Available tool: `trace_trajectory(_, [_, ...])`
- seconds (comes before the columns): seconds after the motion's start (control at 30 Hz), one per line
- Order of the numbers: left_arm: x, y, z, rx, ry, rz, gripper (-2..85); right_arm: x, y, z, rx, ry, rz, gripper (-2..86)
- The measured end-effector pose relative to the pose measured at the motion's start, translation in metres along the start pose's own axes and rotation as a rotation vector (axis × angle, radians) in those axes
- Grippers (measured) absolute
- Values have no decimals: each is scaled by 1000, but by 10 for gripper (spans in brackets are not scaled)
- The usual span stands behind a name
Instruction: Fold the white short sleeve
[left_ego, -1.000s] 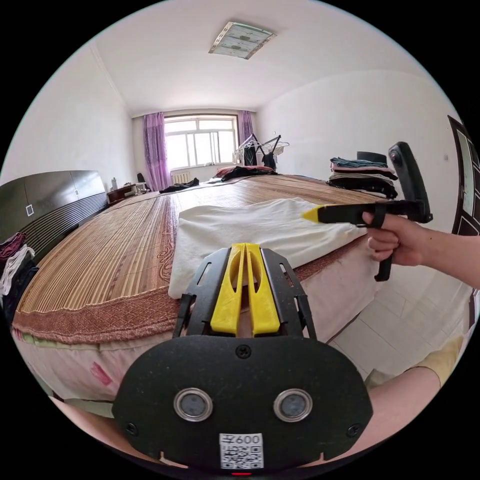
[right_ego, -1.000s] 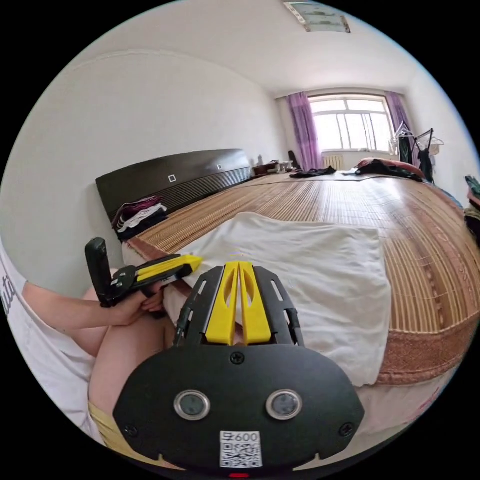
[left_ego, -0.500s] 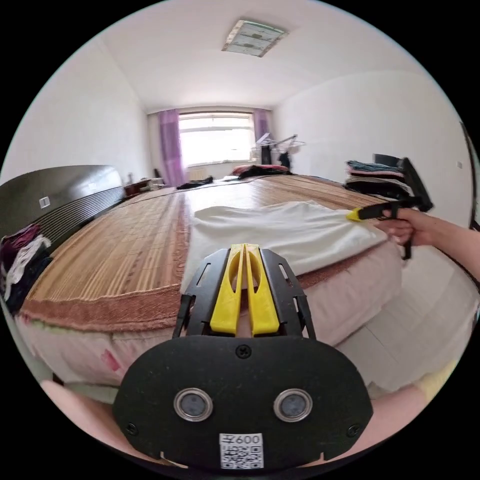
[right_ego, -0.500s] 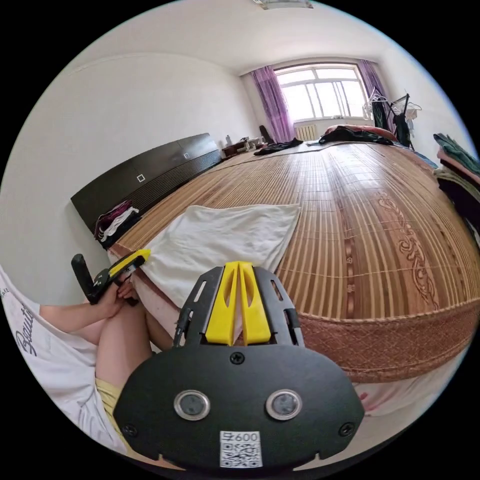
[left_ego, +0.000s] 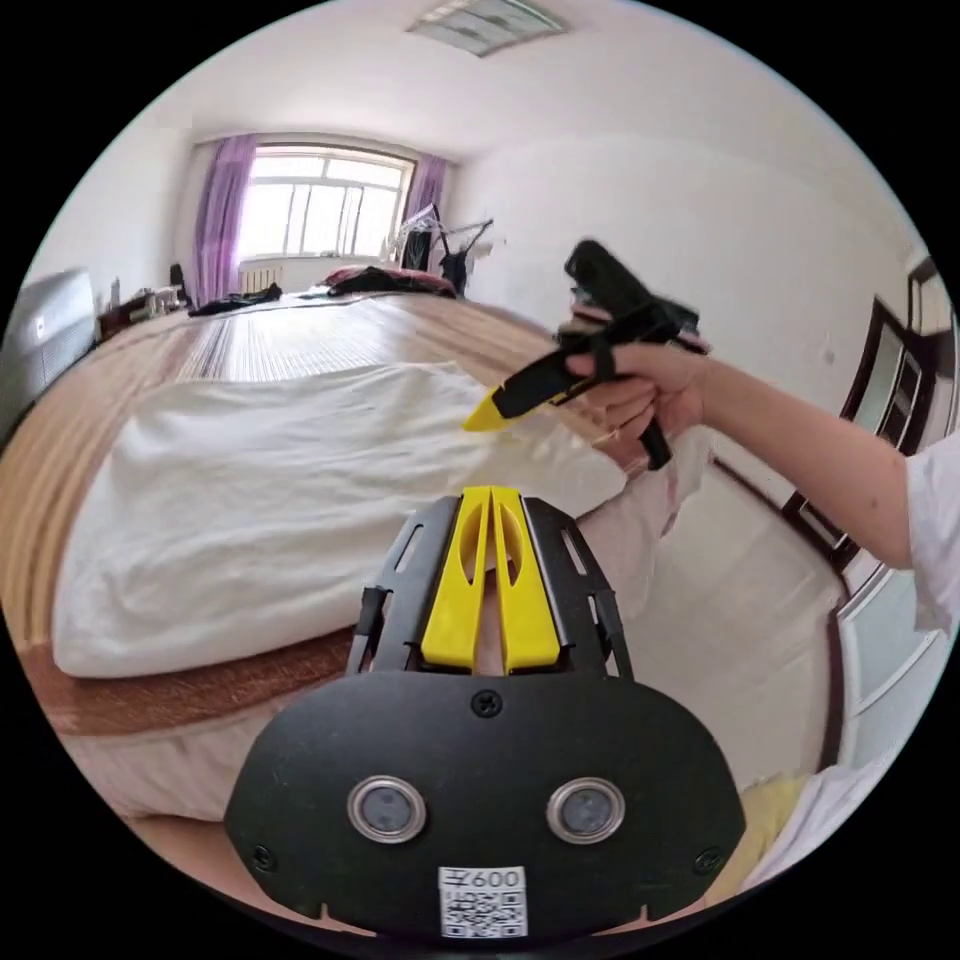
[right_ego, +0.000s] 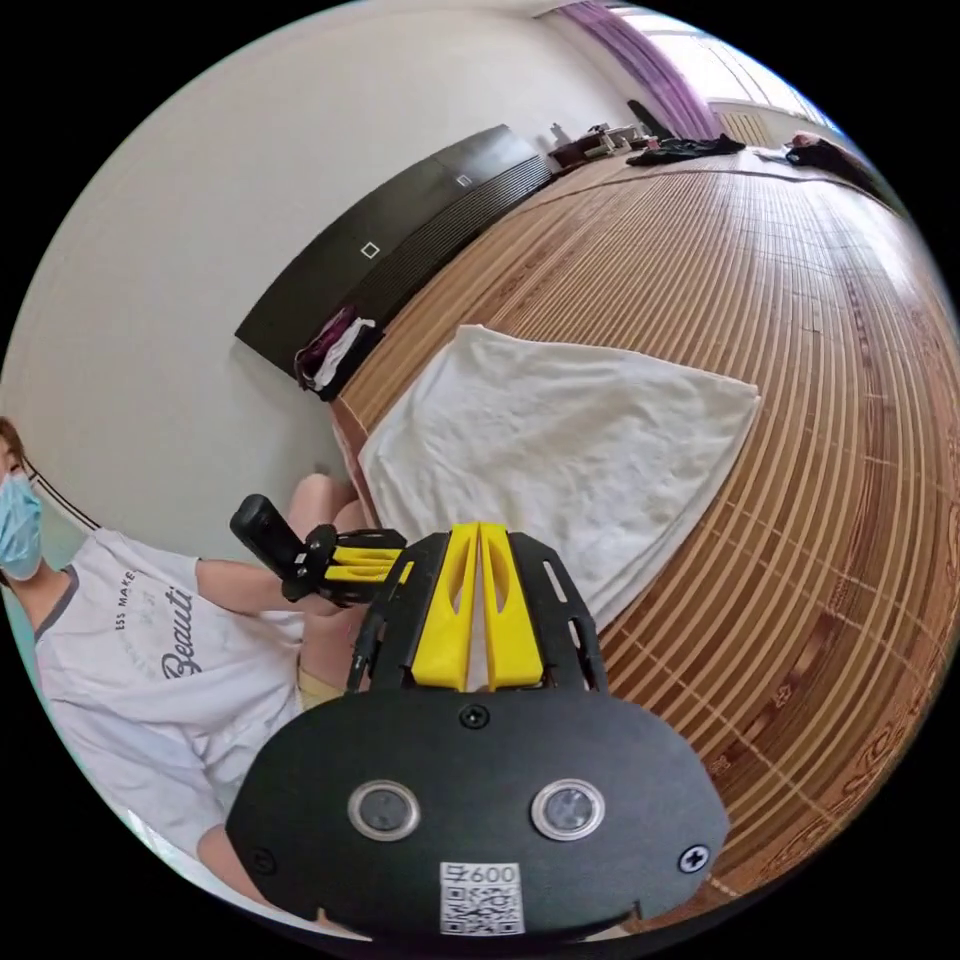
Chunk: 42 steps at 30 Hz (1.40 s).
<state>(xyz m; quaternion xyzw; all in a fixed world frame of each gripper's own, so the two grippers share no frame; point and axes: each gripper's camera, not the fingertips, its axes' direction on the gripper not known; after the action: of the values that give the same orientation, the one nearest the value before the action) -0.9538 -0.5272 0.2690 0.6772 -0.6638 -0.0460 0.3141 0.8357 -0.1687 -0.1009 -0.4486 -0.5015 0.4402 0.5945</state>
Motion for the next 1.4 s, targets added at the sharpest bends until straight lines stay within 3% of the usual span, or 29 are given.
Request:
trace_trajectory(0.1, [-5, -3, 2, -26, 38, 20, 7, 31, -18, 8, -7, -127, 77, -8])
trace_trajectory(0.17, [16, -6, 4, -56, -33, 169, 7, 52, -29, 11, 40, -193, 119, -8])
trace_trajectory(0.27, [12, -3, 1, -35, -1, 155, 7, 78, -42, 19, 126, -256, 222, -8])
trace_trajectory(0.4, [15, 0, -3, -7, -7, 160, 7, 94, -49, 31, 232, -179, 332, -9])
trace_trajectory(0.53, [22, 1, -9, 14, -27, 183, 6, 88, -44, 47, 468, -17, 485, -9])
trace_trajectory(0.6, [22, -1, -12, 21, -22, 179, 5, 65, -44, 58, 548, 180, 523, -9])
trace_trajectory(0.67, [24, -3, -16, 26, -24, 185, 5, 4, -61, 86, 505, 562, 368, -8])
trace_trajectory(0.73, [27, -6, -19, 30, -32, 193, 4, -46, -72, 121, 434, 751, 190, -8])
trace_trajectory(0.83, [34, -10, -25, 39, -64, 205, 2, -133, -67, 187, 341, 878, -123, -8])
trace_trajectory(0.9, [41, -13, -28, 45, -102, 229, 2, -181, -47, 222, 375, 965, -197, -8])
trace_trajectory(1.07, [39, -26, -48, 93, -131, 171, 3, -257, 39, 298, 545, 711, -170, -8])
trace_trajectory(1.2, [17, -33, -74, 151, -129, 73, 3, -250, 92, 350, 655, 755, -21, -8])
trace_trajectory(1.3, [-25, -37, -117, 204, -334, -128, 3, -216, 96, 374, 550, 641, 185, -8])
trace_trajectory(1.37, [-70, -39, -162, 266, -240, -193, 5, -212, 98, 384, 589, 663, 202, -8])
trace_trajectory(1.4, [-80, -39, -174, 267, -279, -237, 5, -211, 97, 388, 576, 682, 190, -8])
